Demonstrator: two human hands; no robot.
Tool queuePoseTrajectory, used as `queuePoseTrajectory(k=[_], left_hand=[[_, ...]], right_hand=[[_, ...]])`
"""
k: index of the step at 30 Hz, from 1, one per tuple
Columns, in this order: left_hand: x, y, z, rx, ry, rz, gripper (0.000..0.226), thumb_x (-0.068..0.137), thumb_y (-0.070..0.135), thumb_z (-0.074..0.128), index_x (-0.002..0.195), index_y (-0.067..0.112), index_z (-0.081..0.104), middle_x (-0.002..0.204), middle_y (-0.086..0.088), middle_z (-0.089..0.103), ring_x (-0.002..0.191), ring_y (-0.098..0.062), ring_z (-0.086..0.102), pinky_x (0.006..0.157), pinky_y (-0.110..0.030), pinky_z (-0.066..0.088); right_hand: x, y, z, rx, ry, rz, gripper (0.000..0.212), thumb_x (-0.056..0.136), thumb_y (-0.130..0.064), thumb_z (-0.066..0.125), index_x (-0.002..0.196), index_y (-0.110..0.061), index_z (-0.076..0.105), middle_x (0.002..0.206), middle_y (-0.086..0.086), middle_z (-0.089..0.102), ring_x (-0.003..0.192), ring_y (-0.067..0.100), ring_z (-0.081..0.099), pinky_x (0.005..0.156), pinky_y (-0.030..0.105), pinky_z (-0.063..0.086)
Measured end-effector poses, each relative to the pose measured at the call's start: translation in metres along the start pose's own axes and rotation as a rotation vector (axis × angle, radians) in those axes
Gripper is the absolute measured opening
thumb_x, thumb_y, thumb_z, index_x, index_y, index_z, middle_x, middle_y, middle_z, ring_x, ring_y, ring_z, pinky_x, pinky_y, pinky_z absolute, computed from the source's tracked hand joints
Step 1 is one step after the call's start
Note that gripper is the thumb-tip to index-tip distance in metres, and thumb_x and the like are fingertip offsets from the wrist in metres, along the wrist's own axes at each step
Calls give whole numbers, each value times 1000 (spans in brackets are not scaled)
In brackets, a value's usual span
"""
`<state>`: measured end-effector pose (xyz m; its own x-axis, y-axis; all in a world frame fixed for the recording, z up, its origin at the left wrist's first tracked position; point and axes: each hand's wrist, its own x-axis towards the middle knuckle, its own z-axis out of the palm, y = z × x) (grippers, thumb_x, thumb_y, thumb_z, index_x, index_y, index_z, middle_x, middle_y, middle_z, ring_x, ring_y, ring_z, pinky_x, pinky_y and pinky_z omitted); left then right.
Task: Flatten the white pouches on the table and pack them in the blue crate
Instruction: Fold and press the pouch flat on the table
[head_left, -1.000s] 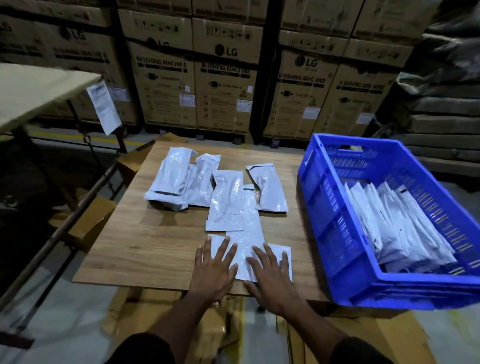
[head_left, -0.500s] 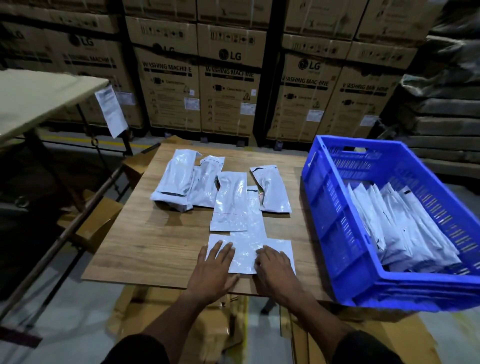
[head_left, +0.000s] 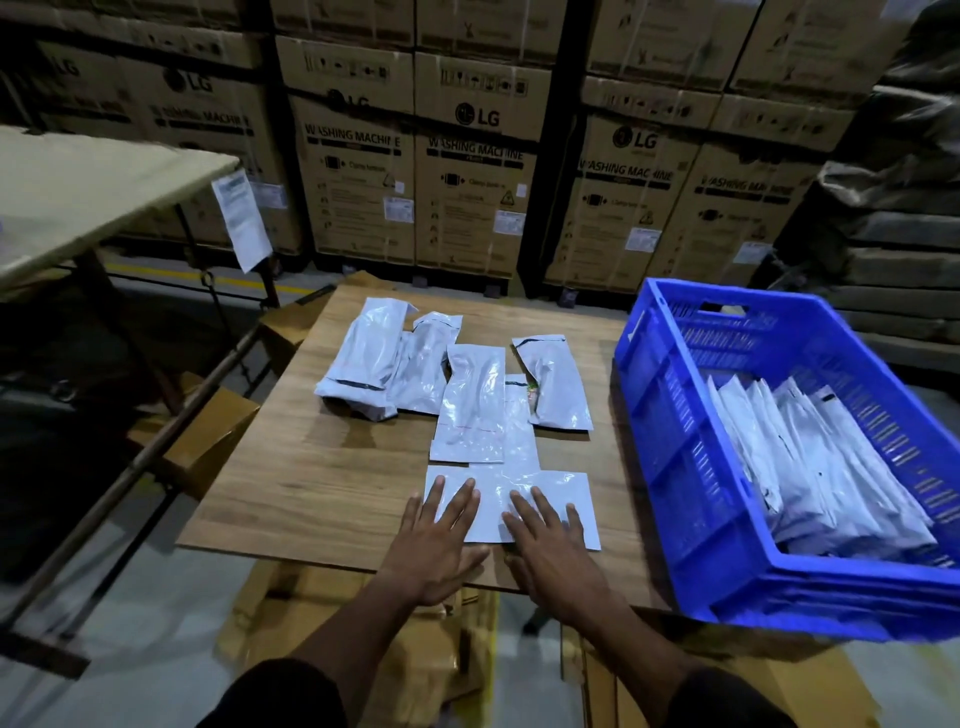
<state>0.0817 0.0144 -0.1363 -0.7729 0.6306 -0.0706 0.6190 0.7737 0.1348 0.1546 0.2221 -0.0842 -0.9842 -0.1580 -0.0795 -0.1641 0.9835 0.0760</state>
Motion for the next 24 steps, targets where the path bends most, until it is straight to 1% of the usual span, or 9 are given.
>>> queuePoseTrajectory(k=[3, 6, 9, 11, 14, 16, 18, 21, 24], left_hand=[[0, 2, -6, -26, -27, 0, 85, 95, 75, 2, 163, 24, 8, 169, 12, -7, 155, -32, -11, 120, -57, 10], [-1, 6, -13, -57, -39, 2, 91, 89, 79, -6, 163, 26, -1, 167, 15, -18, 152, -29, -24, 120, -54, -4], [-5, 8, -13, 17, -10, -47, 85, 97, 75, 24, 162, 20, 20, 171, 5, 4, 155, -36, 3, 116, -60, 19], [-3, 11, -12, 37, 16, -87, 85, 89, 68, 51, 157, 21, 32, 168, -2, 24, 152, -38, 23, 111, -60, 33], [2, 15, -21, 26, 55, -127, 90, 64, 27, 89, 145, 30, 50, 154, -7, 48, 142, -39, 43, 97, -60, 48], [5, 13, -25, 43, 91, -168, 93, 50, 7, 91, 134, 34, 62, 148, -9, 55, 137, -39, 47, 89, -63, 50], [7, 10, -27, 64, 121, -210, 94, 46, 5, 93, 130, 36, 64, 147, -10, 55, 138, -39, 42, 86, -66, 49], [13, 11, -34, 75, 200, -206, 88, 49, 6, 91, 127, 39, 65, 148, -10, 54, 141, -38, 33, 85, -68, 47], [20, 13, -41, 16, 268, -107, 86, 54, -2, 82, 128, 38, 64, 153, -10, 49, 145, -35, 25, 89, -68, 49]], right_hand=[[2, 2, -4, -19, 74, -11, 25, 75, -37, 78, 95, -24, 70, 142, 6, 57, 135, 33, 49, 95, 67, 46], [8, 4, -2, -60, 101, -31, 17, 73, -33, 80, 82, -23, 70, 137, 6, 61, 135, 32, 50, 98, 70, 41], [14, 3, -2, -67, 183, -41, 17, 80, -31, 70, 91, -19, 72, 133, 4, 63, 135, 30, 49, 102, 69, 38], [13, 2, -3, -50, 254, -59, 27, 88, -31, 52, 101, -17, 72, 130, 3, 64, 133, 29, 50, 102, 65, 39], [6, 1, -9, -47, 309, -113, 33, 92, -32, 38, 100, -19, 67, 133, 4, 61, 136, 30, 47, 100, 62, 44], [-1, -1, -16, -69, 334, -177, 32, 90, -30, 37, 106, -21, 63, 143, 4, 53, 142, 35, 39, 103, 66, 40], [-10, -1, -19, -155, 337, -339, 35, 89, -28, 38, 115, -23, 60, 146, -1, 49, 147, 39, 29, 108, 71, 30], [-14, 4, -25, -282, 274, -532, 26, 89, -28, 44, 106, -26, 63, 136, -7, 56, 152, 39, 12, 107, 79, 19], [-1, 11, -30, -302, 140, -458, 27, 85, -36, 40, 97, -29, 64, 131, -5, 59, 149, 45, 15, 105, 78, 24]])
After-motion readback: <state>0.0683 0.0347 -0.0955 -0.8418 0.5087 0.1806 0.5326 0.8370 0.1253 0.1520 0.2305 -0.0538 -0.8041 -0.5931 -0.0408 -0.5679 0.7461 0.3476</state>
